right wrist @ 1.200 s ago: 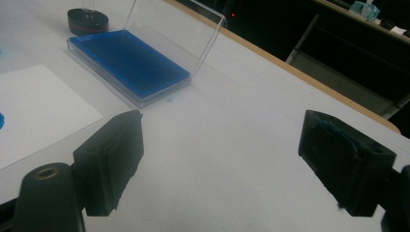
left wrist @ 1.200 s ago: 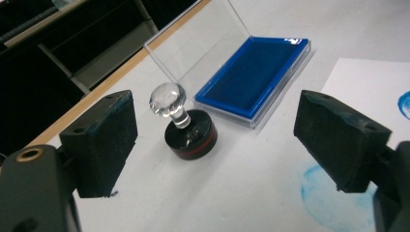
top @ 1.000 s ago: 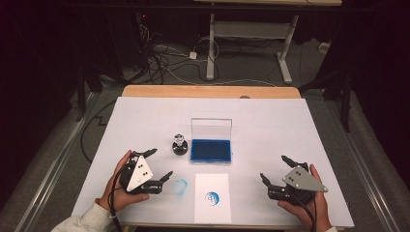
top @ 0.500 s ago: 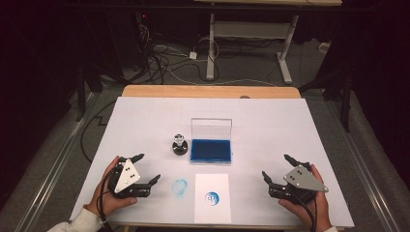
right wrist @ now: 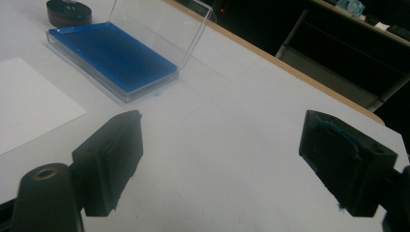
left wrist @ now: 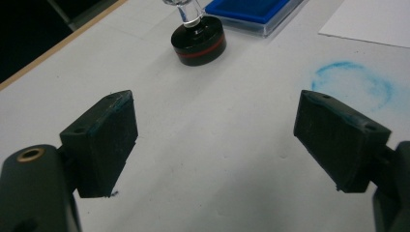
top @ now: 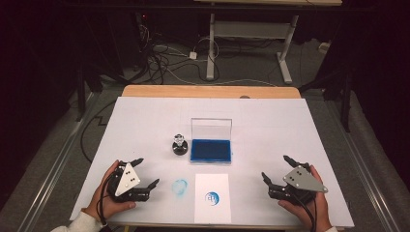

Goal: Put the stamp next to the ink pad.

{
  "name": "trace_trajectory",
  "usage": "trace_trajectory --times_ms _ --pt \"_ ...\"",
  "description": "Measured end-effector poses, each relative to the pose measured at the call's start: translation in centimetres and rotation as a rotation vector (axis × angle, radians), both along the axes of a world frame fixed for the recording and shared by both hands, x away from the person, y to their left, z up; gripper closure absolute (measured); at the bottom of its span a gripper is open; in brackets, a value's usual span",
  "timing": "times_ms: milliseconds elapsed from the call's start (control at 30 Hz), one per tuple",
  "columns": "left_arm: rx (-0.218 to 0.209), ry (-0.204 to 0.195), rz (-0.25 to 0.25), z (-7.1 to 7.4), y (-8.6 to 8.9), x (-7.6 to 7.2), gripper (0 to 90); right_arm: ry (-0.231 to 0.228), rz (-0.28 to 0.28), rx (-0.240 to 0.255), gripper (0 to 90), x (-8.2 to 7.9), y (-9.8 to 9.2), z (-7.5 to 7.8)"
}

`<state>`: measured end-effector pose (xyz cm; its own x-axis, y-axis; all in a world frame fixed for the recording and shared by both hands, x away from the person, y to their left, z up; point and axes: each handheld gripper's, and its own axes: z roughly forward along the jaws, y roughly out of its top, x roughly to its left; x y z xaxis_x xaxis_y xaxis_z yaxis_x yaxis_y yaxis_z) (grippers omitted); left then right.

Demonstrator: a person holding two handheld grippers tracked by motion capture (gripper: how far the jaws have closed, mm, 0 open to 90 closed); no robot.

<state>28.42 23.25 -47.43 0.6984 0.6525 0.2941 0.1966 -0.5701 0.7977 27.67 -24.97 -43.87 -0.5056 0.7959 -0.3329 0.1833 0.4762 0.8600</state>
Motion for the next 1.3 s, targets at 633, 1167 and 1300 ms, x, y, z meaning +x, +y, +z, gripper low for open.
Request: trace_trajectory --times_ms 633,1167,1300 --pt "0.009 0.008 -0.024 0.01 -0.32 -0.04 15.7 -0.005 -0.003 -0.006 16.3 -0.13 0.0 0.08" --pt "0.004 0.005 -0.022 0.25 -0.43 -0.02 16.3 -0.003 -0.008 -0.009 16.5 0.14 0.02 0.03" --pt "0.009 0.011 -0.016 0.13 -0.52 0.16 16.3 0.003 -0.011 -0.01 16.5 0.23 0.02 -0.02"
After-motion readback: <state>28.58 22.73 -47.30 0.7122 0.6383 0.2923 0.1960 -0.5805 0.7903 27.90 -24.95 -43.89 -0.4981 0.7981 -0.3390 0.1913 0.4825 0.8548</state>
